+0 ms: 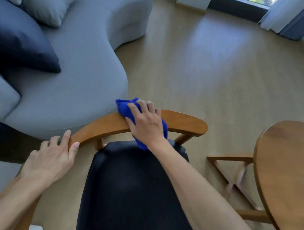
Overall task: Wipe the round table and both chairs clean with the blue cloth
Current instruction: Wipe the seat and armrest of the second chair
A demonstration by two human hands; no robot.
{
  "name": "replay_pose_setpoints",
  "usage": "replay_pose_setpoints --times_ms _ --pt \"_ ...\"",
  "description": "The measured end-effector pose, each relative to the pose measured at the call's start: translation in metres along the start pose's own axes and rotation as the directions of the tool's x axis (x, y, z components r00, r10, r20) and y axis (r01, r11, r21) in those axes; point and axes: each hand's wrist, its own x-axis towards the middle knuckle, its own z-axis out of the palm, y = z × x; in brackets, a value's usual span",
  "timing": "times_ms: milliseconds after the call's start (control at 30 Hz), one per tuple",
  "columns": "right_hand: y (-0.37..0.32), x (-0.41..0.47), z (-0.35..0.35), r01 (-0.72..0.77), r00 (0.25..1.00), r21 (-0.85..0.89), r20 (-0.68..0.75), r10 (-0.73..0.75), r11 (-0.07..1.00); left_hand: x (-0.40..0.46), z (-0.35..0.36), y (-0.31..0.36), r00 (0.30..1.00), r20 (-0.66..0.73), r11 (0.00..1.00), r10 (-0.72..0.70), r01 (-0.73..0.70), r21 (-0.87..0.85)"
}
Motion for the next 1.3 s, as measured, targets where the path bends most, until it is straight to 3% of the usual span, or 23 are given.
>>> replay_pose_setpoints --times_ms 133,233,300,433,467,533,600,667,733,833,933,1067,1133,1200,1300 --pt "0.104 -0.044 -0.028 -0.381 0.924 -0.079 -0.047 0.379 0.921 0.0 0.0 -0.001 1.0 -0.005 1.0 -0.012 0.012 0.009" --pt "0.151 -0.066 -0.047 -0.684 0.73 0.014 -0.004 0.684 0.73 -0.003 -0.004 0.001 1.0 -0.009 0.999 -0.015 0.016 0.028" --pt "0.16 -0.086 -0.052 -0.777 0.625 0.093 0.007 0.78 0.622 -0.006 -0.007 0.003 1.0 0.005 0.999 -0.018 0.018 0.046" --pt "0.13 -0.153 -0.04 -0.816 0.535 0.255 -0.01 0.845 0.519 -0.011 -0.019 0.008 0.999 -0.039 0.996 0.001 0.002 0.093" --pt "0.116 -0.166 -0.031 -0.802 0.555 0.264 0.0 0.832 0.536 -0.014 -0.023 0.013 0.992 -0.116 0.997 0.046 -0.038 0.071" --pt "0.086 -0.18 -0.008 -0.718 0.681 0.24 0.048 0.73 0.654 -0.023 -0.023 0.031 0.933 -0.304 0.981 0.191 -0.194 0.022" --pt "0.06 -0.18 0.02 -0.59 0.806 0.217 0.094 0.585 0.778 -0.036 -0.003 0.063 0.853 -0.358 0.918 0.379 -0.397 0.026" --pt "0.04 -0.175 0.049 -0.499 0.861 0.1 0.17 0.479 0.861 -0.047 0.027 0.099 0.875 -0.177 0.886 0.45 -0.462 -0.032" --pt "0.025 -0.173 0.077 -0.484 0.828 -0.029 0.309 0.468 0.874 -0.049 0.061 0.126 0.923 0.073 0.924 0.379 -0.373 -0.083" --pt "0.015 -0.18 0.103 -0.486 0.801 -0.082 0.355 0.482 0.87 -0.038 0.108 0.144 0.905 0.302 0.953 0.3 -0.3 -0.049" --pt "0.018 -0.182 0.112 -0.446 0.847 -0.066 0.289 0.445 0.892 -0.035 0.134 0.158 0.867 0.418 0.96 0.271 -0.278 -0.045" --pt "0.056 -0.175 0.114 -0.24 0.95 -0.028 0.198 0.241 0.97 -0.034 0.15 0.161 0.867 0.434 0.967 0.245 -0.252 -0.043" --pt "0.087 -0.169 0.107 -0.151 0.968 -0.04 0.198 0.156 0.988 -0.034 0.151 0.16 0.87 0.428 0.968 0.243 -0.246 -0.051" --pt "0.119 -0.167 0.1 -0.323 0.928 -0.014 0.189 0.32 0.946 -0.034 0.15 0.162 0.872 0.426 0.97 0.239 -0.238 -0.057" --pt "0.148 -0.172 0.098 -0.665 0.743 0.114 0.206 0.637 0.738 -0.034 0.147 0.163 0.868 0.436 0.969 0.237 -0.243 -0.043"
